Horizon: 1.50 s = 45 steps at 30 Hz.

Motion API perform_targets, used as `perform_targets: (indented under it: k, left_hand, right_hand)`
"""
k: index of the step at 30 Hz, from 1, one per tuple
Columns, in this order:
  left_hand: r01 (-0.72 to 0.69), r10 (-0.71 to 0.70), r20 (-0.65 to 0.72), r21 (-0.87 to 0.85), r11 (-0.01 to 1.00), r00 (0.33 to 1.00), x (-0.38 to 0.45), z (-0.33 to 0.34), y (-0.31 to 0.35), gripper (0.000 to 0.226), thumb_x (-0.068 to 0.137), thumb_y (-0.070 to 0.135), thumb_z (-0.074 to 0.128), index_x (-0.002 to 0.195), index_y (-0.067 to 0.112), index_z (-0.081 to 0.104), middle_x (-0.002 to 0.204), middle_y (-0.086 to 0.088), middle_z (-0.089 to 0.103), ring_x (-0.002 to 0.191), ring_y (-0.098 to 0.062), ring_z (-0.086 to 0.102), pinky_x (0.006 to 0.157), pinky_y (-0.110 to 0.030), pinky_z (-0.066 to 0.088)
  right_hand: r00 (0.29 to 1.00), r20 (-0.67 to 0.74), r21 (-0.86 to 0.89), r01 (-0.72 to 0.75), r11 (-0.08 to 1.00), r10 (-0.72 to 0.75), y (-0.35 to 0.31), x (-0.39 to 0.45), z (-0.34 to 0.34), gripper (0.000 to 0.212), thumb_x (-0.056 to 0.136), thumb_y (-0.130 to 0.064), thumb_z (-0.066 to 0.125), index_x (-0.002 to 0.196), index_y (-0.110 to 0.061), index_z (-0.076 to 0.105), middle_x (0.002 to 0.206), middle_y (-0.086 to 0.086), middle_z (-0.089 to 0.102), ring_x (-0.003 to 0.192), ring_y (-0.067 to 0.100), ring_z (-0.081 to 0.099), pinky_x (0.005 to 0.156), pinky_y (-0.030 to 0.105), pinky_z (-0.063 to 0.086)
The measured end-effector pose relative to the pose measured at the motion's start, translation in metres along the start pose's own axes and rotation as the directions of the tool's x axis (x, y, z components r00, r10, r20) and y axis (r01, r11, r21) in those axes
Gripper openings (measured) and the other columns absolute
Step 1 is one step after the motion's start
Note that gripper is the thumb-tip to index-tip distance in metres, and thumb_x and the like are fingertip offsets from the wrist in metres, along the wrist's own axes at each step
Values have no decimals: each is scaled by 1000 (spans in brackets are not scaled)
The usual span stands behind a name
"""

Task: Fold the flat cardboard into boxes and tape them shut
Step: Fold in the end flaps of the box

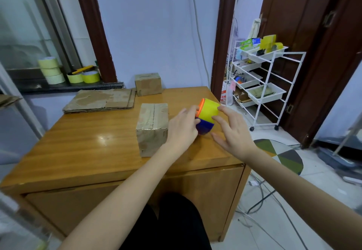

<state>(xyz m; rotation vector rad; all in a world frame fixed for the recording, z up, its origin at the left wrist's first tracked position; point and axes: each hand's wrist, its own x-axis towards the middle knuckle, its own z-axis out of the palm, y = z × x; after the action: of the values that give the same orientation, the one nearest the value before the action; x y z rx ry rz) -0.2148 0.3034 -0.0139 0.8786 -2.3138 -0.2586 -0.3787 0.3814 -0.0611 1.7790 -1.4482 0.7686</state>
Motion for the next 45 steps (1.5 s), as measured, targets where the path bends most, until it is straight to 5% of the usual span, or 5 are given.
perform_targets:
  k: [10,15,27,35,45]
  left_hand:
    - [210,-194,89,-573,792,977,27,-46,12,24,98,10,48,120,7,57,114,-6,64,101,-16,58,89,-32,50]
    - [225,-229,78,-636,738,970,31,-58,15,26,99,9,47,121,1,58,110,-8,63,98,-14,57,72,-13,45]
    - [365,-286,238,-730,578,928,27,-64,1,23,99,16,50,115,6,63,112,-9,65,97,-17,60,78,-23,51]
    - [354,-282,217,-640,681,935,-2,-84,-24,30,98,26,50,127,17,55,117,0,61,107,-12,59,92,-26,49]
    - [342,-180,307,-639,689,935,-35,-76,-15,44,83,44,66,120,34,45,105,18,55,96,-6,57,76,-17,47]
  right_hand:
    - [991,-77,114,-98,989,107,-34,26,-14,38,88,-32,59,116,-9,48,113,17,59,102,21,54,74,27,47]
    - [867,57,551,-441,708,496,-58,38,-17,48,86,-18,70,127,-8,47,117,-8,54,102,2,55,85,11,47]
    - [922,186,696,-368,617,340,-57,51,-25,25,87,-23,66,110,-28,58,107,-22,60,99,1,62,77,20,54]
    - [706,72,844,-420,335,704,-59,62,-32,19,91,-7,62,99,-25,60,87,-9,60,75,0,58,64,15,47]
    - [539,-79,887,-345,306,838,-90,87,-18,14,95,-7,54,93,-19,59,78,-6,51,66,-2,44,63,15,39]
